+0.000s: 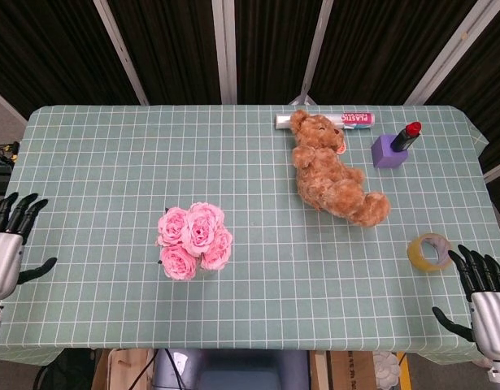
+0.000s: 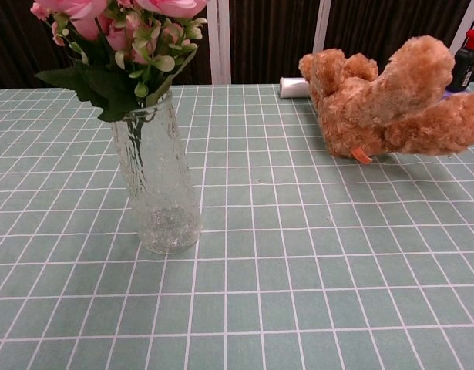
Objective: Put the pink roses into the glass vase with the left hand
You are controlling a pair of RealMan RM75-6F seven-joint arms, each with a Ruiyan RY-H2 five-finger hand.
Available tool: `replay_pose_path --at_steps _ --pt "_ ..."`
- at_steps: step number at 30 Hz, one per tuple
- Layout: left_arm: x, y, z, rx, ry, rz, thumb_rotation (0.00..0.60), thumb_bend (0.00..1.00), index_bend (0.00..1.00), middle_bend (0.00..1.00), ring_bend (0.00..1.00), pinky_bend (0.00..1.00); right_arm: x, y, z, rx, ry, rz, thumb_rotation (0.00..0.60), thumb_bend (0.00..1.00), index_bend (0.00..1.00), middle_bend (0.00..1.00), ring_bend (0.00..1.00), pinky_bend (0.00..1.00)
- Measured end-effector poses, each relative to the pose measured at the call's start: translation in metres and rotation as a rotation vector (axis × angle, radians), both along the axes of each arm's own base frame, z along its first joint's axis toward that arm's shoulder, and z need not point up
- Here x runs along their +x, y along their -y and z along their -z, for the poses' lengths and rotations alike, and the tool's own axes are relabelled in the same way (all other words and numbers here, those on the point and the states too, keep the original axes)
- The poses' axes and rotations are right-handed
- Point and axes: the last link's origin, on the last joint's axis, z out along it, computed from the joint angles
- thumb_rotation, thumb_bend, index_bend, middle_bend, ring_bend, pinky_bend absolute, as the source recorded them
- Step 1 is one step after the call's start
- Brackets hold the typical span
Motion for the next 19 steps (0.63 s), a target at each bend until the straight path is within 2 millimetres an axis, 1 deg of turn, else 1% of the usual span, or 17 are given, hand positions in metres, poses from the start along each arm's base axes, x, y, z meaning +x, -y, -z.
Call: replay_pose_path --at_steps 1,4,7,11,19 --pt "-0.01 0.007 0.002 0.007 0.008 -0.062 0.6 0.17 0.15 0.08 0.03 0.08 0.0 0.0 0.0 0.003 -0.001 -0.001 0.6 0.22 0.1 0.05 0.0 0.0" --pt "-0.031 0.02 0.007 0.013 0.045 -0.171 0.6 0.17 0.14 0.09 0.03 0.08 0.0 0.0 0.001 0.009 -0.006 -0.007 0.6 0.22 0.1 0.05 0.0 0.0" --pt "-0.04 0.021 0.012 0.016 0.077 -0.172 0.6 0.17 0.14 0.09 0.03 0.07 0.001 0.001 0.004 0.02 -0.015 -0.015 0.6 0.22 0.1 0.05 0.0 0.0" --pt "-0.045 0.018 0.014 0.028 0.1 -0.121 0.6 0.17 0.14 0.09 0.03 0.07 0.002 0.002 0.006 0.031 -0.019 -0.024 0.6 0.22 0.1 0.05 0.0 0.0" --pt "-0.046 0.015 0.014 0.025 0.186 -0.017 0.6 0.17 0.14 0.09 0.03 0.06 0.005 0.002 0.01 0.045 -0.025 -0.045 0.6 0.22 0.1 0.05 0.0 0.0"
